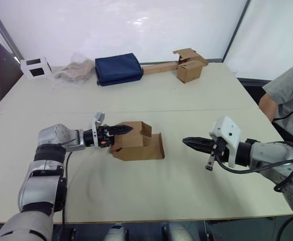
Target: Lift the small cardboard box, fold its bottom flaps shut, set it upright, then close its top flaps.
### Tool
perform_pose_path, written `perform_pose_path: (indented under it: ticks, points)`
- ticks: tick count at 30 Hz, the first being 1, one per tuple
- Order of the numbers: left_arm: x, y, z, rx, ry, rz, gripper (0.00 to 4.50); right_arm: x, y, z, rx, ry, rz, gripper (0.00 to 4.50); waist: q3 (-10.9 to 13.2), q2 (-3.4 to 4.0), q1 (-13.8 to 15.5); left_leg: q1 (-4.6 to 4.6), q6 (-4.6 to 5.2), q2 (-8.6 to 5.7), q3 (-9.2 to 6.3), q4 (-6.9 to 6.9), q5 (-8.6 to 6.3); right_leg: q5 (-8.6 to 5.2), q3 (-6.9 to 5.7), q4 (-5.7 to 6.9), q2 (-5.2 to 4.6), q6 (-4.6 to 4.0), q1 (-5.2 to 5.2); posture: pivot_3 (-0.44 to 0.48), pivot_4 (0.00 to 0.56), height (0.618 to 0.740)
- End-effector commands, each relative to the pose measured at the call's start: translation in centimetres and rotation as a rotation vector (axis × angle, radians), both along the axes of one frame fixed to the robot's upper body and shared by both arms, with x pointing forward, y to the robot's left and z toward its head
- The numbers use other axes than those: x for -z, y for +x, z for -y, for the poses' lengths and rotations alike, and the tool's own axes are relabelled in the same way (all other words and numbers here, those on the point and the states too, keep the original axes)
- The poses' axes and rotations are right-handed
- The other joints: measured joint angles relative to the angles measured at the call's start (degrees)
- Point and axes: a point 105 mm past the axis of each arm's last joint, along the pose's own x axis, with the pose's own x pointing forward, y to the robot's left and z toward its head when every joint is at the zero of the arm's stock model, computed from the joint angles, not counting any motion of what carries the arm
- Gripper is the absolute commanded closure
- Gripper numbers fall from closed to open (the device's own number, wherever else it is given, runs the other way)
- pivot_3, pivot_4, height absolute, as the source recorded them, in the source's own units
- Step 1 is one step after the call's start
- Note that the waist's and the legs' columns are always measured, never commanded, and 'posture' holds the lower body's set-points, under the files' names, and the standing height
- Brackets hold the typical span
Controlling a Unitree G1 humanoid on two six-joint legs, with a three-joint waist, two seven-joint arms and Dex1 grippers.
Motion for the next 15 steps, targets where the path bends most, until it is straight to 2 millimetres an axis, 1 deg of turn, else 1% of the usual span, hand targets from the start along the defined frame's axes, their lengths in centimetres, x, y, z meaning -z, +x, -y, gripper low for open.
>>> perform_pose_path:
  ticks: [1, 4, 7, 8, 9, 10, 15]
  points:
    - [-1.2, 0.1, -0.2, 0.01, -0.011, 0.034, 1.26, -1.0, -0.4, -0.1, -0.011, -0.007, 0.045, 4.5, 0.0, 0.0, -0.04, 0.0, 0.0, 0.0, 0.0, 0.0, 0.0, 0.0, 0.0, 0.0, 0.0, 0.0, 0.0, 0.0, 0.15, 0.74]
    - [-1.3, -0.1, -0.7, 0.007, -0.009, 0.033, 2.32, -1.0, -0.4, -0.1, -0.013, -0.006, 0.045, 4.5, 0.0, 0.0, -0.06, 0.0, 0.0, 0.0, -0.01, 0.0, 0.0, 0.0, 0.0, 0.0, 0.01, 0.0, 0.0, 0.0, 0.15, 0.74]
    - [-1.4, -0.2, -1.0, 0.003, -0.01, 0.03, 3.53, -0.9, -0.3, -0.1, -0.014, -0.006, 0.044, 4.5, 0.0, 0.0, -0.08, 0.0, 0.0, 0.0, -0.01, -0.01, 0.0, 0.0, 0.0, 0.0, 0.01, 0.0, -0.01, 0.0, 0.15, 0.74]
    - [-1.4, -0.3, -1.1, 0.004, -0.011, 0.028, 3.87, -0.9, -0.3, -0.1, -0.015, -0.005, 0.044, 4.5, 0.0, 0.0, -0.07, 0.0, 0.0, 0.0, -0.01, -0.01, 0.0, 0.0, 0.0, 0.0, 0.01, 0.0, -0.01, 0.0, 0.15, 0.74]
    - [-1.5, -0.4, -1.2, 0.006, -0.012, 0.026, 4.35, -0.9, -0.3, -0.1, -0.015, -0.004, 0.043, 4.5, 0.0, 0.0, -0.07, 0.0, 0.0, 0.0, -0.01, -0.01, 0.0, 0.0, 0.0, 0.0, 0.01, 0.0, 0.0, 0.0, 0.15, 0.74]
    - [-1.5, -0.5, -1.2, 0.009, -0.013, 0.025, 4.47, -0.9, -0.3, -0.1, -0.016, -0.005, 0.044, 4.5, 0.0, 0.0, -0.04, 0.0, 0.0, 0.0, -0.01, 0.0, 0.0, 0.0, 0.0, 0.0, 0.01, 0.0, 0.0, 0.0, 0.15, 0.74]
    - [-2.7, -1.3, -1.7, 0.016, -0.038, 0.034, 4.47, -0.9, -0.3, -0.2, -0.017, -0.003, 0.047, 4.5, 0.0, 0.0, -0.08, 0.0, 0.0, 0.01, -0.01, -0.01, 0.0, 0.0, 0.0, 0.0, 0.0, 0.0, -0.01, 0.0, 0.15, 0.74]
